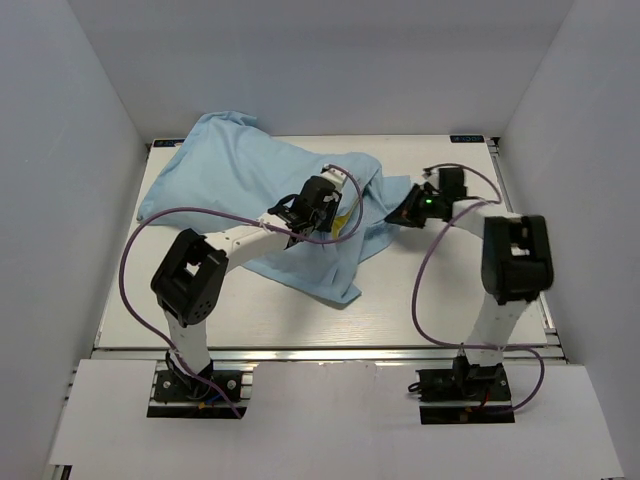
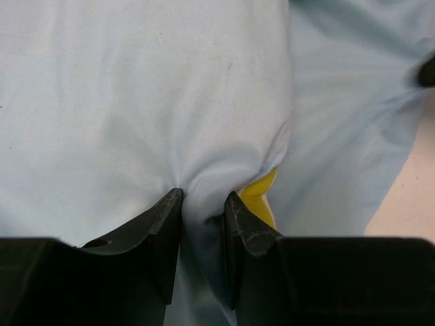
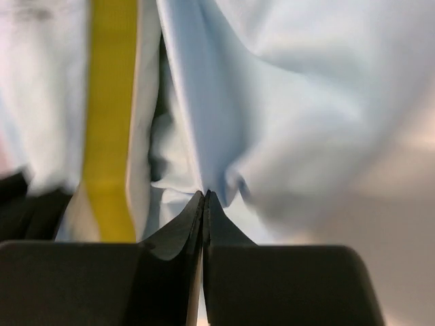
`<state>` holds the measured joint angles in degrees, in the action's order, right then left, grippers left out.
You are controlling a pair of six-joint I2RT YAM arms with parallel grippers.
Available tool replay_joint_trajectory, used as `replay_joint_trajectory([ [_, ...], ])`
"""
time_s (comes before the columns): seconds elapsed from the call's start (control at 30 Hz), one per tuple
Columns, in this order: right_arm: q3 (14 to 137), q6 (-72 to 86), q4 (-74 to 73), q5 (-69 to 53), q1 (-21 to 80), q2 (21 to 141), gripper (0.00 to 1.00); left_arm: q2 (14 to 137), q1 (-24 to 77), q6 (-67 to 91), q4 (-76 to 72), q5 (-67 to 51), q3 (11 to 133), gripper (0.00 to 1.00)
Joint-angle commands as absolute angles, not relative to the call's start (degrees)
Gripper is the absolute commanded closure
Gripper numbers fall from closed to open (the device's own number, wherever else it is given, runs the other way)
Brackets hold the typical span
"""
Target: Put the pillow into the pillowcase
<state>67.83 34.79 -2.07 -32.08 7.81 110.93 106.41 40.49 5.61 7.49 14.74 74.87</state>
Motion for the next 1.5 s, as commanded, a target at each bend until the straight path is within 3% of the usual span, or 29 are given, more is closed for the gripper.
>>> replay_joint_trajectory([
  [0.0,64.08,29.63,-1.75,-40.77,-1.46,100.91,1.0,106.34,37.89,5.54,7.74,14.42,74.27,0.6],
  [0.17,62.05,23.73,-5.98,-47.63,-5.01,93.7,1.0,108.98,37.35,5.27,8.87,11.52,77.16,0.62],
  [0.47,64.07,33.49,6.77,-57.04,-4.93,91.76,1.0,110.04,37.35,6.33,9.32,3.8,75.32,0.58],
  [0.7,71.45,30.94,2.38,-56.43,8.49,96.41,1.0,107.5,37.44,6.85,6.33,-15.1,71.81,0.42],
  [0.8,74.44,32.6,3.33,-56.6,13.95,97.73,1.0,106.18,37.44,6.68,6.59,-18.88,71.89,0.33],
  [0.97,76.11,45.68,15.36,-60.2,14.07,100.45,1.0,99.77,37.18,7.29,6.59,-16.71,71.46,0.18],
  [1.03,78.12,41.17,9.18,-55.15,12.92,100.64,1.0,94.78,36.57,7.91,5.37,-15.3,70.32,0.14],
  [1.1,83.02,25.25,-8.85,-42.45,12.83,100.46,0.97,91.25,35.34,8.61,4.66,-14.16,69.26,0.13],
  [1.13,82.88,21.48,-11.05,-38.71,12.75,99.85,0.91,87.49,35.16,9.14,4.83,-11.19,68.65,0.13],
  [1.23,75.78,15.92,-9.76,-29.99,10.29,94.76,0.83,80.89,34.89,9.32,6.93,-5.21,66.36,0.11],
  [1.4,69.44,6.61,-11.25,-21.36,6.68,86.06,0.81,74.63,34.89,10.28,9.58,-4.83,60.57,0.15],
  [1.47,67.68,1.69,-13.44,-21.36,5.89,82.64,0.66,73.48,34.8,10.98,10.02,-7.1,58.37,0.16],
])
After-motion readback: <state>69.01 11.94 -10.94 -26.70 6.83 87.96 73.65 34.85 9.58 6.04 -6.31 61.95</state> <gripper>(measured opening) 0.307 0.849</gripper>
